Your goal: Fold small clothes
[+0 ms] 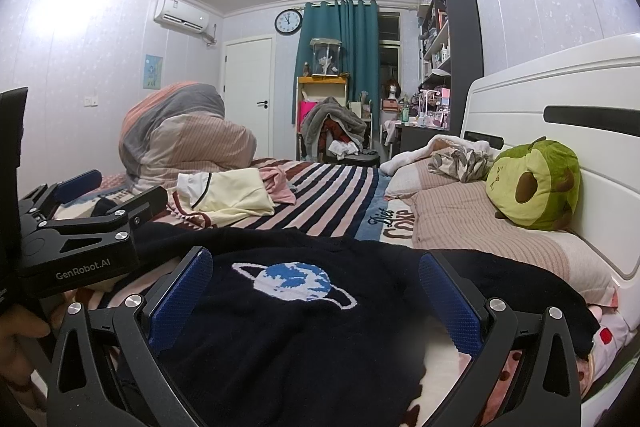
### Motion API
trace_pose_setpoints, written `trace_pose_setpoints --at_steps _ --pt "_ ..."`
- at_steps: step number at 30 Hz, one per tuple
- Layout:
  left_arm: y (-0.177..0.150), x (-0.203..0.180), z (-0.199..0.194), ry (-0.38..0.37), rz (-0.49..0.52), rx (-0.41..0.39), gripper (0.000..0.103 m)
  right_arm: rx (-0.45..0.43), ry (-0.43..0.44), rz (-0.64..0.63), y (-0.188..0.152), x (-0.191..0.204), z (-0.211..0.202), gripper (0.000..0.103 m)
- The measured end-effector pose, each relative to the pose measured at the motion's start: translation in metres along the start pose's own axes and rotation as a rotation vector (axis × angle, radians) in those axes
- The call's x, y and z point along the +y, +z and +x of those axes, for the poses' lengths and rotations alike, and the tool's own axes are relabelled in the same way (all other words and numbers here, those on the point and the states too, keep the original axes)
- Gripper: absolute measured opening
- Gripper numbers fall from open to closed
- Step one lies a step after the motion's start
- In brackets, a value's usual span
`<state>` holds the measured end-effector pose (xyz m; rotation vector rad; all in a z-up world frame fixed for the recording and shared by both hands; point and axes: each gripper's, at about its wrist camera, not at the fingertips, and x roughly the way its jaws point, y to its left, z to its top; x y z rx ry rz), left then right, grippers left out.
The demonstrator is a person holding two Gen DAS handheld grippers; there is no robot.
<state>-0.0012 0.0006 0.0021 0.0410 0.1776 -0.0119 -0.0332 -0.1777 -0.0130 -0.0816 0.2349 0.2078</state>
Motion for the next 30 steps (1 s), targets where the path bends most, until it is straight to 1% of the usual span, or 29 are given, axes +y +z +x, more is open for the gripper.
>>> trace_pose_setpoints --at_steps 15,19,21,23,26,27,29,30 --pt "-0.001 0.000 0.001 0.000 0.001 0.003 0.102 0.003 -0.002 0.002 -0.001 -0.001 0.002 0.102" --pt "-0.004 0.005 0.005 -0.011 0.004 0.022 0.102 0.022 0.006 0.024 -0.002 0.000 0.005 0.102" --pt "-0.004 0.011 0.012 -0.015 0.004 0.047 0.102 0.044 0.014 0.040 -0.006 -0.003 0.016 0.102" --pt "-0.006 0.022 0.021 0.009 -0.005 0.073 0.102 0.073 0.018 0.048 -0.008 -0.001 0.024 0.102" --pt "-0.013 0.047 0.040 0.090 -0.005 0.110 0.102 0.108 0.020 0.034 -0.014 0.005 0.033 0.103" --pt "-0.018 0.061 0.049 0.127 -0.005 0.130 0.102 0.124 0.023 0.028 -0.017 0.008 0.039 0.103" --pt "-0.025 0.086 0.062 0.155 -0.015 0.153 0.102 0.151 0.040 0.023 -0.022 0.014 0.049 0.103" --pt "-0.028 0.107 0.068 0.200 -0.040 0.156 0.102 0.169 0.049 0.017 -0.026 0.018 0.056 0.103"
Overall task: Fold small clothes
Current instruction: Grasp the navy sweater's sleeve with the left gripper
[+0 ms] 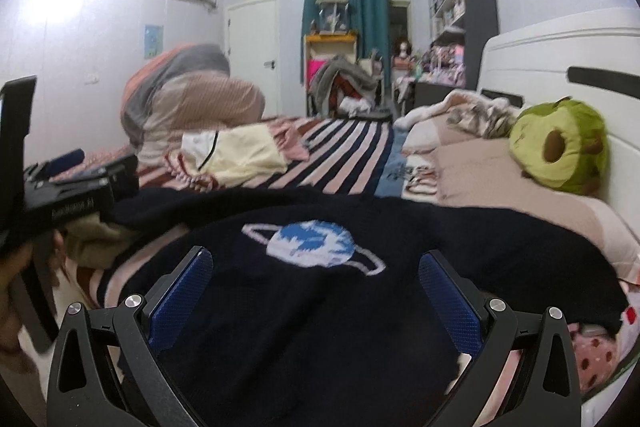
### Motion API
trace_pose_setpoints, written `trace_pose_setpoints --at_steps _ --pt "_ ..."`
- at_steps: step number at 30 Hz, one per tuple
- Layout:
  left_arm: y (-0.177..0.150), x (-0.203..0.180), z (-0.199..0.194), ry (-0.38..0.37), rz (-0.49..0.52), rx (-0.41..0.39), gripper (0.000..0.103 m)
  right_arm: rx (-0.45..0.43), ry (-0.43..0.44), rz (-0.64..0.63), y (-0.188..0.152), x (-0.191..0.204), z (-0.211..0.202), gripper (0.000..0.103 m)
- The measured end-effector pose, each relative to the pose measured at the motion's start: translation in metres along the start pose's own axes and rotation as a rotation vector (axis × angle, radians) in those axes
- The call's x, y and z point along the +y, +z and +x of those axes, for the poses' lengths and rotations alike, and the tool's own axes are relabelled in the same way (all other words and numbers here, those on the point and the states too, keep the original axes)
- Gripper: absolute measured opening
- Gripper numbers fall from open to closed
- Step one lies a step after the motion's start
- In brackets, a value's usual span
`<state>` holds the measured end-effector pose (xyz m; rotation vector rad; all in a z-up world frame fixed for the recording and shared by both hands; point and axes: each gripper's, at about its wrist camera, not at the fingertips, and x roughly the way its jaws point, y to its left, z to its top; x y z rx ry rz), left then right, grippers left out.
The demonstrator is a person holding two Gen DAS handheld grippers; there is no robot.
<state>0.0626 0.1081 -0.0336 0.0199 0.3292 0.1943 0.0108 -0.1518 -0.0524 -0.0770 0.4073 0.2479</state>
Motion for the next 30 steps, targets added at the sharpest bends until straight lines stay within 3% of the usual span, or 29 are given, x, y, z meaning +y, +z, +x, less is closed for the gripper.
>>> trace_pose_setpoints --at_steps 4,7,10,12,14,16,19,21,23,24,26,30 --pt "-0.006 0.059 0.029 0.130 -0.029 0.009 0.102 0.074 0.016 -0.048 -0.011 0.020 0.035 0.103" --pt "-0.010 0.089 0.049 0.066 -0.042 0.045 0.102 0.107 0.037 -0.057 -0.014 0.026 0.056 0.103" --pt "-0.016 0.094 0.072 0.033 0.017 0.088 0.100 0.146 0.057 -0.073 -0.017 0.036 0.079 0.103" --pt "-0.020 0.094 0.089 0.050 0.056 0.114 0.088 0.168 0.056 -0.085 -0.017 0.038 0.090 0.103" --pt "-0.025 0.094 0.103 0.115 0.098 0.135 0.070 0.188 0.057 -0.095 -0.019 0.042 0.098 0.103" --pt "-0.032 0.094 0.112 0.167 0.145 0.158 0.066 0.207 0.055 -0.102 -0.021 0.044 0.103 0.103" --pt "-0.041 0.102 0.127 0.158 0.142 0.201 0.065 0.228 0.039 -0.104 -0.024 0.044 0.107 0.103" --pt "-0.045 0.105 0.132 0.183 0.147 0.211 0.054 0.236 0.033 -0.098 -0.024 0.042 0.113 0.103" --pt "-0.047 0.110 0.134 0.242 0.158 0.205 0.032 0.240 0.030 -0.091 -0.024 0.040 0.115 0.103" --pt "-0.047 0.112 0.135 0.254 0.156 0.202 0.030 0.240 0.028 -0.089 -0.024 0.040 0.114 0.103" --pt "-0.046 0.114 0.135 0.260 0.168 0.200 0.015 0.239 0.025 -0.089 -0.024 0.040 0.115 0.103" --pt "-0.043 0.114 0.133 0.252 0.196 0.206 0.013 0.240 0.021 -0.087 -0.024 0.039 0.115 0.103"
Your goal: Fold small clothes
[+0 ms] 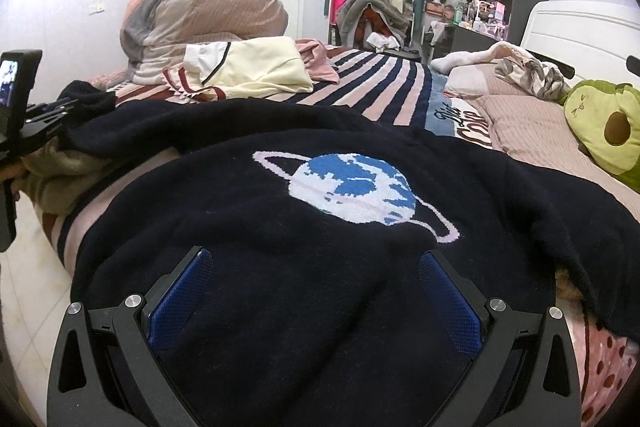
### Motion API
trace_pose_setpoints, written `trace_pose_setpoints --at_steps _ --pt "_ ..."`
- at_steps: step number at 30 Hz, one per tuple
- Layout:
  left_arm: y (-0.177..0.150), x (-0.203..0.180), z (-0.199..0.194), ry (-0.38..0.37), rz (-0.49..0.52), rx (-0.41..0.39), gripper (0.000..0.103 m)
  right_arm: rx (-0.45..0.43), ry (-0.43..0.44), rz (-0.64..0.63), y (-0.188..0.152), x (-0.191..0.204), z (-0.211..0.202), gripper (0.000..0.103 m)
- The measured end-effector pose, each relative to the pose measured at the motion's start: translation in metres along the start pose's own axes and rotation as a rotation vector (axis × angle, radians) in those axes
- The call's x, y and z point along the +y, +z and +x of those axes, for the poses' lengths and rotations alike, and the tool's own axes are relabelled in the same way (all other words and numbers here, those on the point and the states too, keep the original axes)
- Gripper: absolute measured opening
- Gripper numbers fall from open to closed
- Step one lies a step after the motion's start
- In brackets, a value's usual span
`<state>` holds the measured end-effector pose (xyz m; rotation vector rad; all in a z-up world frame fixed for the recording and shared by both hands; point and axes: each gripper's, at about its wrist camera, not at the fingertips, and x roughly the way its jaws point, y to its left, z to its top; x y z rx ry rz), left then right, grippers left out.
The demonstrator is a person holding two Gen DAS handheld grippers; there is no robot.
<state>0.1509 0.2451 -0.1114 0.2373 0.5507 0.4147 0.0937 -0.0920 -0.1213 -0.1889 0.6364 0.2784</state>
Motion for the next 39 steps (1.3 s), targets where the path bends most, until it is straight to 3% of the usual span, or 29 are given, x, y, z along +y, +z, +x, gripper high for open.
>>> trace_pose_setpoints --at_steps 1,2,4,6,7,11,16,19,26,31,35,39 --pt "0.000 0.000 0.000 -0.012 0.003 0.003 0.017 -0.001 0.000 0.002 0.000 -0.001 0.000 0.103" --pt "0.001 0.000 0.000 -0.026 0.014 0.015 0.035 -0.004 0.002 0.007 0.000 -0.002 -0.001 0.103" --pt "0.001 -0.003 0.000 -0.062 0.034 0.027 0.054 -0.007 0.006 0.015 -0.001 -0.005 -0.002 0.103" --pt "0.000 -0.010 0.002 -0.038 0.068 0.028 0.054 -0.009 0.010 0.020 -0.002 -0.006 -0.003 0.103" --pt "0.001 -0.015 0.003 0.002 0.092 0.024 0.054 -0.010 0.012 0.020 -0.002 -0.007 -0.003 0.103" --pt "0.005 -0.014 0.010 0.081 0.082 0.023 0.010 -0.019 0.020 0.027 -0.003 -0.011 -0.007 0.103" --pt "0.015 -0.007 -0.004 0.069 0.041 -0.030 0.005 -0.030 0.014 0.057 -0.005 -0.022 -0.012 0.103" --pt "0.028 -0.008 -0.026 0.024 0.022 -0.082 0.005 -0.039 0.016 0.091 -0.007 -0.033 -0.016 0.103" --pt "0.064 -0.033 -0.099 -0.176 -0.015 -0.256 0.005 -0.073 0.040 0.185 -0.017 -0.064 -0.029 0.103" --pt "0.085 -0.079 -0.158 -0.392 0.005 -0.377 0.005 -0.111 0.048 0.242 -0.025 -0.087 -0.046 0.103" --pt "0.090 -0.130 -0.179 -0.644 0.013 -0.344 0.005 -0.135 0.039 0.287 -0.033 -0.107 -0.057 0.103" --pt "0.073 -0.187 -0.183 -0.818 0.050 -0.277 0.005 -0.148 0.013 0.344 -0.044 -0.130 -0.068 0.103"
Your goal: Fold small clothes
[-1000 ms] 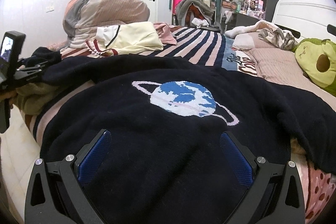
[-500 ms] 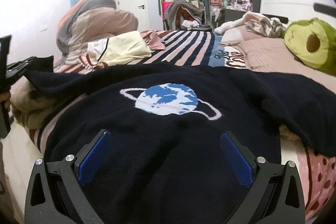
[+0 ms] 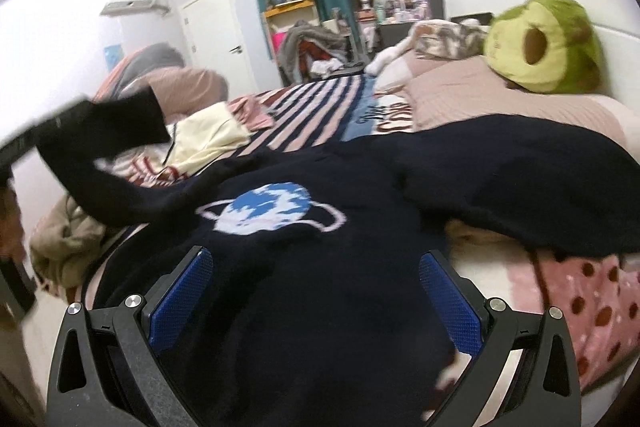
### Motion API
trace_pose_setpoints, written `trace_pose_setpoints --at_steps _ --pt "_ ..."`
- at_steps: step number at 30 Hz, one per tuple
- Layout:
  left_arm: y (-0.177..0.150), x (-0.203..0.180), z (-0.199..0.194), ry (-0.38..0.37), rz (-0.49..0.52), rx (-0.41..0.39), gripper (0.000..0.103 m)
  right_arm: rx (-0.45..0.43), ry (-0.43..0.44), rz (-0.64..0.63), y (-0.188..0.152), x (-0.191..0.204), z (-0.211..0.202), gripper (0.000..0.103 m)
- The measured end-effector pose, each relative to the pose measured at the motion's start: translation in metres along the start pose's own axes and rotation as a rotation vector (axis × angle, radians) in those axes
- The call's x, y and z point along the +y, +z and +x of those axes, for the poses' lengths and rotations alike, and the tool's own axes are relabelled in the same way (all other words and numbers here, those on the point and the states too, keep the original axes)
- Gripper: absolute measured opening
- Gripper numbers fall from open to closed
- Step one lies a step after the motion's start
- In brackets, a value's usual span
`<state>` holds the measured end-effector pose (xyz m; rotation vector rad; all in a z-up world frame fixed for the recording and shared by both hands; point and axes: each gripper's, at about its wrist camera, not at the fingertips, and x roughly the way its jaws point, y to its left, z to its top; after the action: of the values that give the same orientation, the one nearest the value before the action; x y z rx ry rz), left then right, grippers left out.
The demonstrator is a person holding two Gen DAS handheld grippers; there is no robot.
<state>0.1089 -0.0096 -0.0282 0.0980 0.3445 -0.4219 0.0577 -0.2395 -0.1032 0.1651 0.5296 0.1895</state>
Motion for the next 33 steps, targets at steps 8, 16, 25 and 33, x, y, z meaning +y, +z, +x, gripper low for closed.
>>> trace_pose_setpoints --at_steps 8,16,25,33 --pt "-0.063 -0.047 0.045 -0.286 -0.016 0.182 0.006 0.001 -0.066 0.068 -0.005 -0.037 -0.009 0.103" --pt "-0.088 -0.036 0.007 -0.386 -0.005 0.223 0.046 0.023 0.062 0.040 -0.007 -0.029 -0.001 0.103" --pt "-0.102 0.054 -0.034 0.026 -0.051 0.214 0.062 0.202 0.345 -0.153 -0.007 0.027 0.047 0.100" --pt "-0.122 0.098 -0.051 0.150 -0.101 0.200 0.063 0.280 0.392 -0.402 -0.024 0.106 0.069 0.094"
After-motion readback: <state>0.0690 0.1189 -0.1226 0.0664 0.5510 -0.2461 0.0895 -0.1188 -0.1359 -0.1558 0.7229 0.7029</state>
